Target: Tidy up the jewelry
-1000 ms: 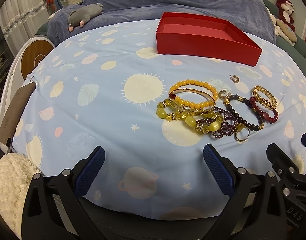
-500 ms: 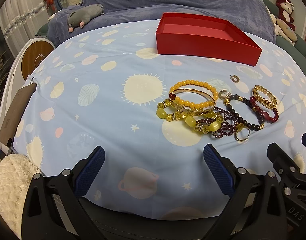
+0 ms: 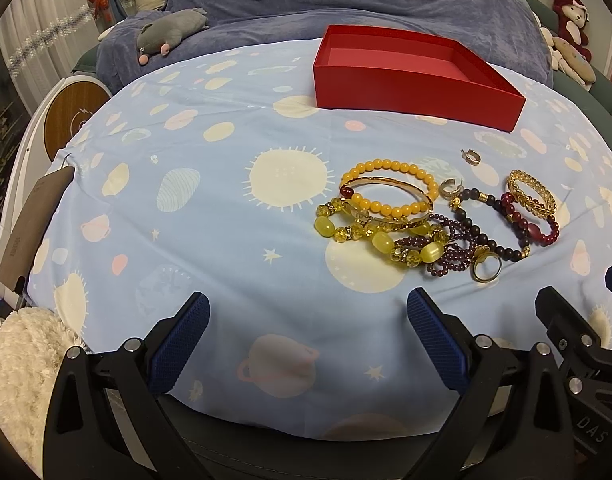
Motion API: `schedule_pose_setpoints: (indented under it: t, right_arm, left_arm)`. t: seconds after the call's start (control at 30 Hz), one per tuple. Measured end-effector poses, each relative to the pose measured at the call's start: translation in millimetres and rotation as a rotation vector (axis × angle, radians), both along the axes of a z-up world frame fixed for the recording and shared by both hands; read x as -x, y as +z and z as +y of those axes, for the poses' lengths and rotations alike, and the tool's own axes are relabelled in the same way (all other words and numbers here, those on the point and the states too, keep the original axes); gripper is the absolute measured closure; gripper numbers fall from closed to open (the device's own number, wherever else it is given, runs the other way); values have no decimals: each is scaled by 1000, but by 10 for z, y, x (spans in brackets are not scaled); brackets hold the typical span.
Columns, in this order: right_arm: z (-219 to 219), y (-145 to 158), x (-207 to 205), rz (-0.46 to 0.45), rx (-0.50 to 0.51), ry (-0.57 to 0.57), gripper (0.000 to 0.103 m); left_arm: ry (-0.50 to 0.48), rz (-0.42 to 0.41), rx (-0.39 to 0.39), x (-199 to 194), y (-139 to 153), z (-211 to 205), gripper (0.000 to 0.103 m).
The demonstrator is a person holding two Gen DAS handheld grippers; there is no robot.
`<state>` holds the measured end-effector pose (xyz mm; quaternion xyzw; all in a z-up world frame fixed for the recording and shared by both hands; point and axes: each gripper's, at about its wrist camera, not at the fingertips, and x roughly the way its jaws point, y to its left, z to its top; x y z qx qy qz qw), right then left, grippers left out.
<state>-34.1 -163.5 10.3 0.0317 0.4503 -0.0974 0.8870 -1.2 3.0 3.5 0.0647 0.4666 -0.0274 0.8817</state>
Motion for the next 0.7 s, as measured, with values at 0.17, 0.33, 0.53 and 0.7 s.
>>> schedule_pose_setpoints:
  t: [0.17, 0.33, 0.53, 0.7]
  right_arm:
    - [-9, -6, 2, 0, -1, 0, 7]
    - [1, 6, 2, 0, -1, 0, 7]
    - [-17, -14, 3, -1, -1, 0, 7]
    - [-7, -1, 3, -1, -1, 0, 7]
  left_arm:
    - [0, -1, -1, 1, 0, -3, 8]
    - [0, -1, -1, 1, 0, -1, 8]
    - [0, 0, -1, 3, 0, -2, 8]
    - [0, -1, -1, 4, -1, -4, 8]
